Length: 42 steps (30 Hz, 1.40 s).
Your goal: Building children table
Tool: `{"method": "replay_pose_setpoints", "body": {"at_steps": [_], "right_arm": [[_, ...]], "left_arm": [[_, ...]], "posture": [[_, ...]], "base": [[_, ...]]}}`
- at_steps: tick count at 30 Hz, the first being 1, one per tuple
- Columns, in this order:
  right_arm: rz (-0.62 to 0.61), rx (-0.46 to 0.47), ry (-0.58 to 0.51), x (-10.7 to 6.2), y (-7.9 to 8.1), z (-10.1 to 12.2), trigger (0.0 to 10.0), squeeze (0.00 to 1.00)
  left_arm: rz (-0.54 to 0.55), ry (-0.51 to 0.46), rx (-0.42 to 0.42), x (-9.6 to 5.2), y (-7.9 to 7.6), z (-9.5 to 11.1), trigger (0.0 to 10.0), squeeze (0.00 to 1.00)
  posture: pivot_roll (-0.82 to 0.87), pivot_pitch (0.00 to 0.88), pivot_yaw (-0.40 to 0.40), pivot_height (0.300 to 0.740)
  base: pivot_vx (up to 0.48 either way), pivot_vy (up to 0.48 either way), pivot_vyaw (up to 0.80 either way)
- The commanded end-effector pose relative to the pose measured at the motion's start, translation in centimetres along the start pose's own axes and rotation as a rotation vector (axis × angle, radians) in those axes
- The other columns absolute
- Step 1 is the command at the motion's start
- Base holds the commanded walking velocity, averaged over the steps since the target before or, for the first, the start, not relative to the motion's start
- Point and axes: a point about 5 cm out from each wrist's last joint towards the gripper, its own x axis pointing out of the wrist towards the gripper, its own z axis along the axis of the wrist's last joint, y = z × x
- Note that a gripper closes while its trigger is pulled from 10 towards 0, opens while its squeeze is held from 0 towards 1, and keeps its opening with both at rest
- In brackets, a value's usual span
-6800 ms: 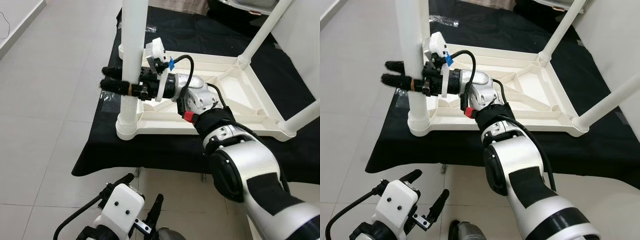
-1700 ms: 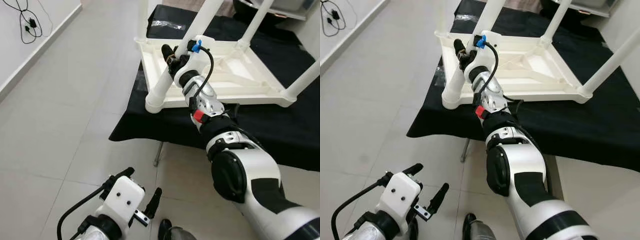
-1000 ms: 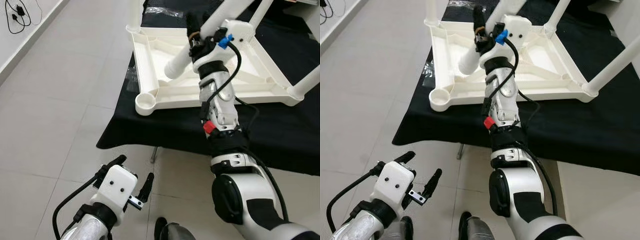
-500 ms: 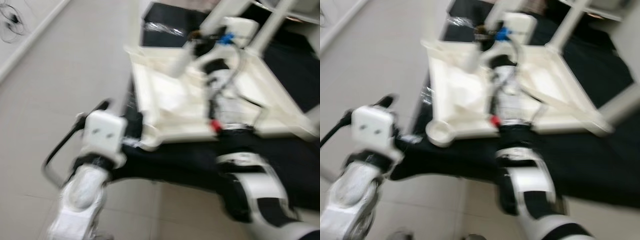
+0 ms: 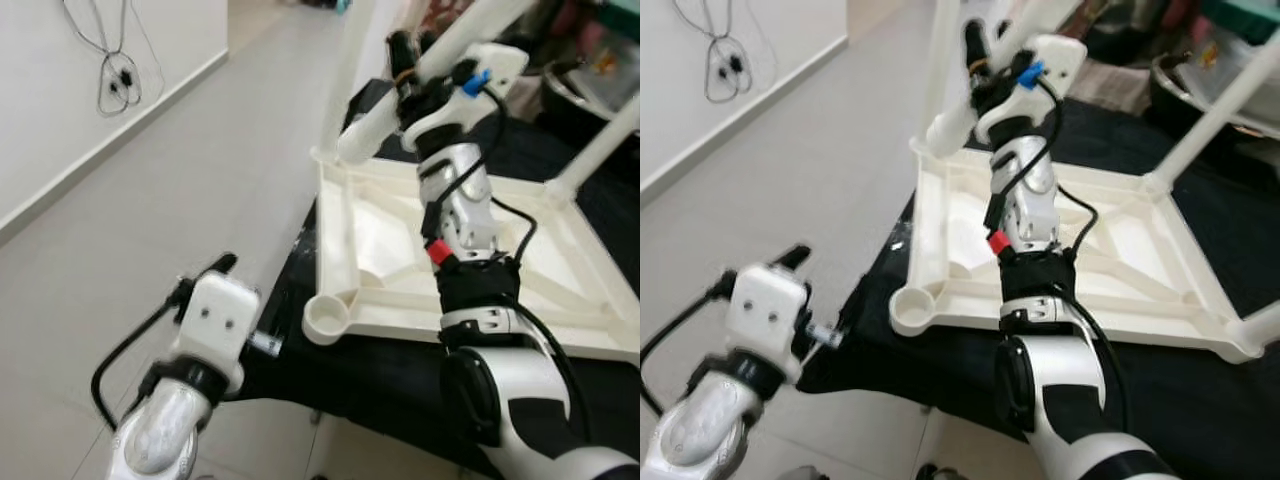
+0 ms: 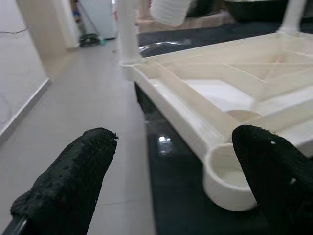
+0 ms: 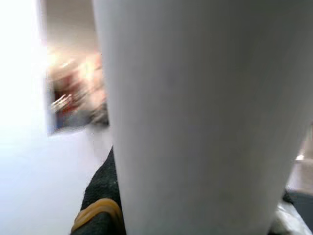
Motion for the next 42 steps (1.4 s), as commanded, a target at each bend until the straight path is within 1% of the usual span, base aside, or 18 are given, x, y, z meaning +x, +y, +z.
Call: {"method": "replay_pose_setpoints", "body": {"at_steps": [1,2,3,4,6,7,9,10,12,18,19,20,21,22,24,30,36,42], "right_arm": [[0.21,0.023,0.141,-0.6,-1.1,-0.5,10.0,0.0],[0.21,0.023,0.141,-0.6,-1.1,-0.5,10.0,0.0],[0.39,0.092,0.263,-1.5,-1.7,-0.9,10.0,0.0],[0.39,0.092,0.263,-1.5,-1.7,-0.9,10.0,0.0],[0.61,0.174,0.372,-2.9,-2.3,-0.9,10.0,0.0],[0.61,0.174,0.372,-2.9,-2.3,-0.9,10.0,0.0],[0.782,0.175,0.412,-3.9,-2.4,-0.9,10.0,0.0],[0.839,0.188,0.427,-4.0,-2.3,-0.9,10.0,0.0],[0.839,0.188,0.427,-4.0,-2.3,-0.9,10.0,0.0],[0.969,0.274,0.402,-3.7,-1.5,-0.5,10.0,0.0],[1.048,0.31,0.384,-3.6,-0.7,-0.4,10.0,0.0],[1.048,0.31,0.384,-3.6,-0.7,-0.4,10.0,0.0],[1.13,0.334,0.393,-3.8,0.5,-0.8,10.0,0.0],[1.13,0.334,0.393,-3.8,0.5,-0.8,10.0,0.0],[1.222,0.355,0.433,-4.3,1.9,-1.7,10.0,0.0],[1.323,0.368,0.495,-5.6,4.1,-3.7,10.0,0.0],[1.373,0.368,0.501,-5.9,5.2,-4.1,10.0,0.0],[1.485,0.35,0.459,-5.9,7.2,-3.6,10.0,0.0]], "left_arm": [[-0.126,0.099,-0.061,-1.5,-1.4,-1.7,10.0,0.0],[-0.126,0.099,-0.061,-1.5,-1.4,-1.7,10.0,0.0],[-0.2,0.143,-0.092,-2.5,-2.1,-2.4,10.0,0.0],[-0.2,0.143,-0.092,-2.5,-2.1,-2.4,10.0,0.0],[-0.283,0.189,-0.174,-3.8,-2.9,-3.1,10.0,0.0],[-0.283,0.189,-0.174,-3.8,-2.9,-3.1,10.0,0.0],[-0.362,0.216,-0.271,-4.8,-4.0,-3.3,10.0,0.0],[-0.382,0.221,-0.283,-5.1,-4.3,-3.2,10.0,0.0],[-0.382,0.221,-0.283,-5.1,-4.3,-3.2,10.0,0.0],[-0.373,0.227,-0.267,-5.6,-4.2,-3.0,10.0,0.0],[-0.377,0.231,-0.26,-5.8,-4.1,-3.1,10.0,0.0],[-0.377,0.231,-0.26,-5.8,-4.1,-3.1,10.0,0.0],[-0.382,0.235,-0.256,-5.9,-4.1,-3.0,10.0,0.0],[-0.382,0.235,-0.256,-5.9,-4.1,-3.0,10.0,0.0],[-0.389,0.238,-0.254,-6.2,-4.0,-2.9,10.0,0.0],[-0.383,0.246,-0.258,-6.6,-3.9,-2.9,10.0,0.0],[-0.389,0.251,-0.252,-6.7,-3.9,-2.9,10.0,0.0],[-0.386,0.259,-0.24,-6.9,-3.7,-2.9,10.0,0.0]], "posture": [[0.19,0.127,-0.167,0.74],[0.19,0.127,-0.167,0.74],[0.19,0.13,-0.166,0.74],[0.19,0.13,-0.166,0.74],[0.18,0.144,-0.168,0.74],[0.18,0.144,-0.168,0.74],[0.18,0.155,-0.165,0.74],[0.18,0.176,-0.166,0.74],[0.18,0.176,-0.166,0.74],[0.19,0.199,-0.163,0.74],[0.19,0.213,-0.156,0.74],[0.19,0.213,-0.156,0.74],[0.2,0.235,-0.147,0.74],[0.2,0.235,-0.147,0.74],[0.2,0.238,-0.142,0.74],[0.2,0.246,-0.139,0.74],[0.21,0.246,-0.136,0.74],[0.23,0.241,-0.134,0.74]], "base": [[0.0,0.0,0.0],[0.0,0.0,0.0],[0.0,0.0,0.0],[0.0,0.0,0.0],[0.0,0.0,0.0],[0.0,0.0,0.0],[0.0,0.0,0.0],[0.0,0.0,0.0],[0.0,0.0,0.0],[0.0,0.0,0.0],[0.0,0.0,0.0],[0.0,0.0,0.0],[0.0,0.0,0.0],[0.0,0.0,0.0],[0.0,0.0,0.0],[0.0,0.0,0.0],[0.0,0.0,0.0],[0.0,0.0,0.0]]}}
